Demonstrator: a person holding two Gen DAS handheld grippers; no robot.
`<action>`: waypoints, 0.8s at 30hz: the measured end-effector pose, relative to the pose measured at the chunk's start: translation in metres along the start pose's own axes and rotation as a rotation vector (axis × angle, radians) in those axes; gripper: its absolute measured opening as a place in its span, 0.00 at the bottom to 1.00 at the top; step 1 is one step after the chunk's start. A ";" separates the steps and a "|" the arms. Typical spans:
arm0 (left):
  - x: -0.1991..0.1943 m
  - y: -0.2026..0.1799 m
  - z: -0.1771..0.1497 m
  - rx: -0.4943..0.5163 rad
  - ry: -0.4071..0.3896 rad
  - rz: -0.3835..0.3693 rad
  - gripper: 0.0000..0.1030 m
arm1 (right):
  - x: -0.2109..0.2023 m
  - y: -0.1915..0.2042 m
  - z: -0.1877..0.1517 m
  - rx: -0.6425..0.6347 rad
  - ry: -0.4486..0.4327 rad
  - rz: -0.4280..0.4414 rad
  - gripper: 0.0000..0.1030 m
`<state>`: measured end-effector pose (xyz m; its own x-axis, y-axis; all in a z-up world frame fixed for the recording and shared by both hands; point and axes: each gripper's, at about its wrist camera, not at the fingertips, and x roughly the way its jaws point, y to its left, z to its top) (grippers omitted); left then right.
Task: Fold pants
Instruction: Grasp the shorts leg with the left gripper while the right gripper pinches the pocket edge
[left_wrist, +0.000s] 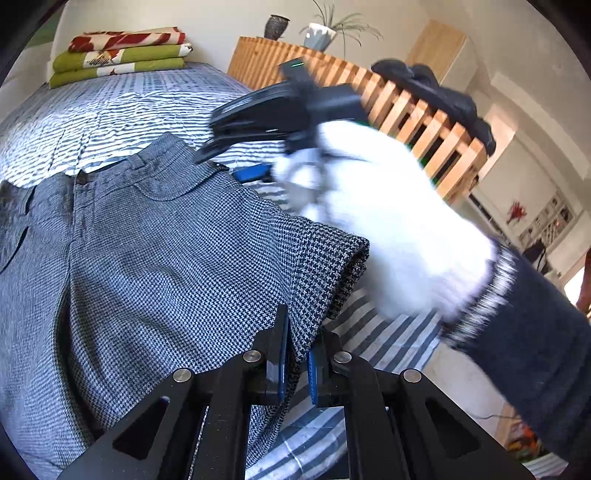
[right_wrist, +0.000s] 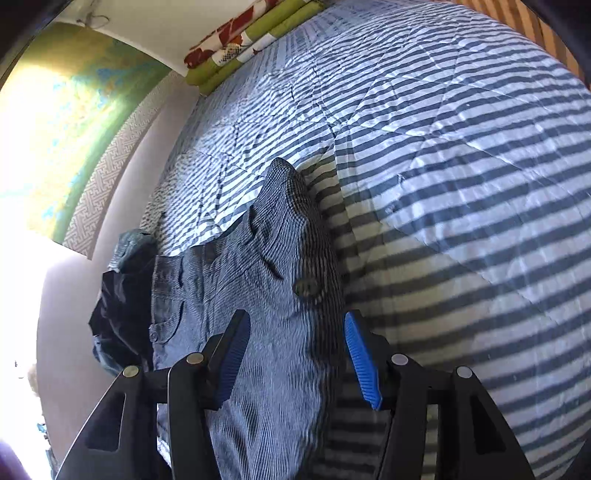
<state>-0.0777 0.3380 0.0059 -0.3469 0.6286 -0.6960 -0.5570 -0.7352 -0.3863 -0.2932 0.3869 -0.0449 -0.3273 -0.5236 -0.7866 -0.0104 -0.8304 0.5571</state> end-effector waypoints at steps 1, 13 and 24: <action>-0.007 0.001 -0.001 -0.012 -0.008 -0.010 0.08 | 0.009 0.005 0.005 -0.002 0.016 -0.028 0.46; -0.120 0.110 -0.031 -0.276 -0.216 -0.027 0.07 | 0.001 0.149 0.004 -0.178 -0.061 -0.059 0.15; -0.195 0.247 -0.129 -0.617 -0.305 0.101 0.07 | 0.125 0.313 -0.056 -0.433 0.053 -0.138 0.15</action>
<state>-0.0506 0.0018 -0.0318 -0.6217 0.5261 -0.5803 -0.0118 -0.7470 -0.6647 -0.2842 0.0507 0.0156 -0.3020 -0.4026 -0.8641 0.3491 -0.8902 0.2927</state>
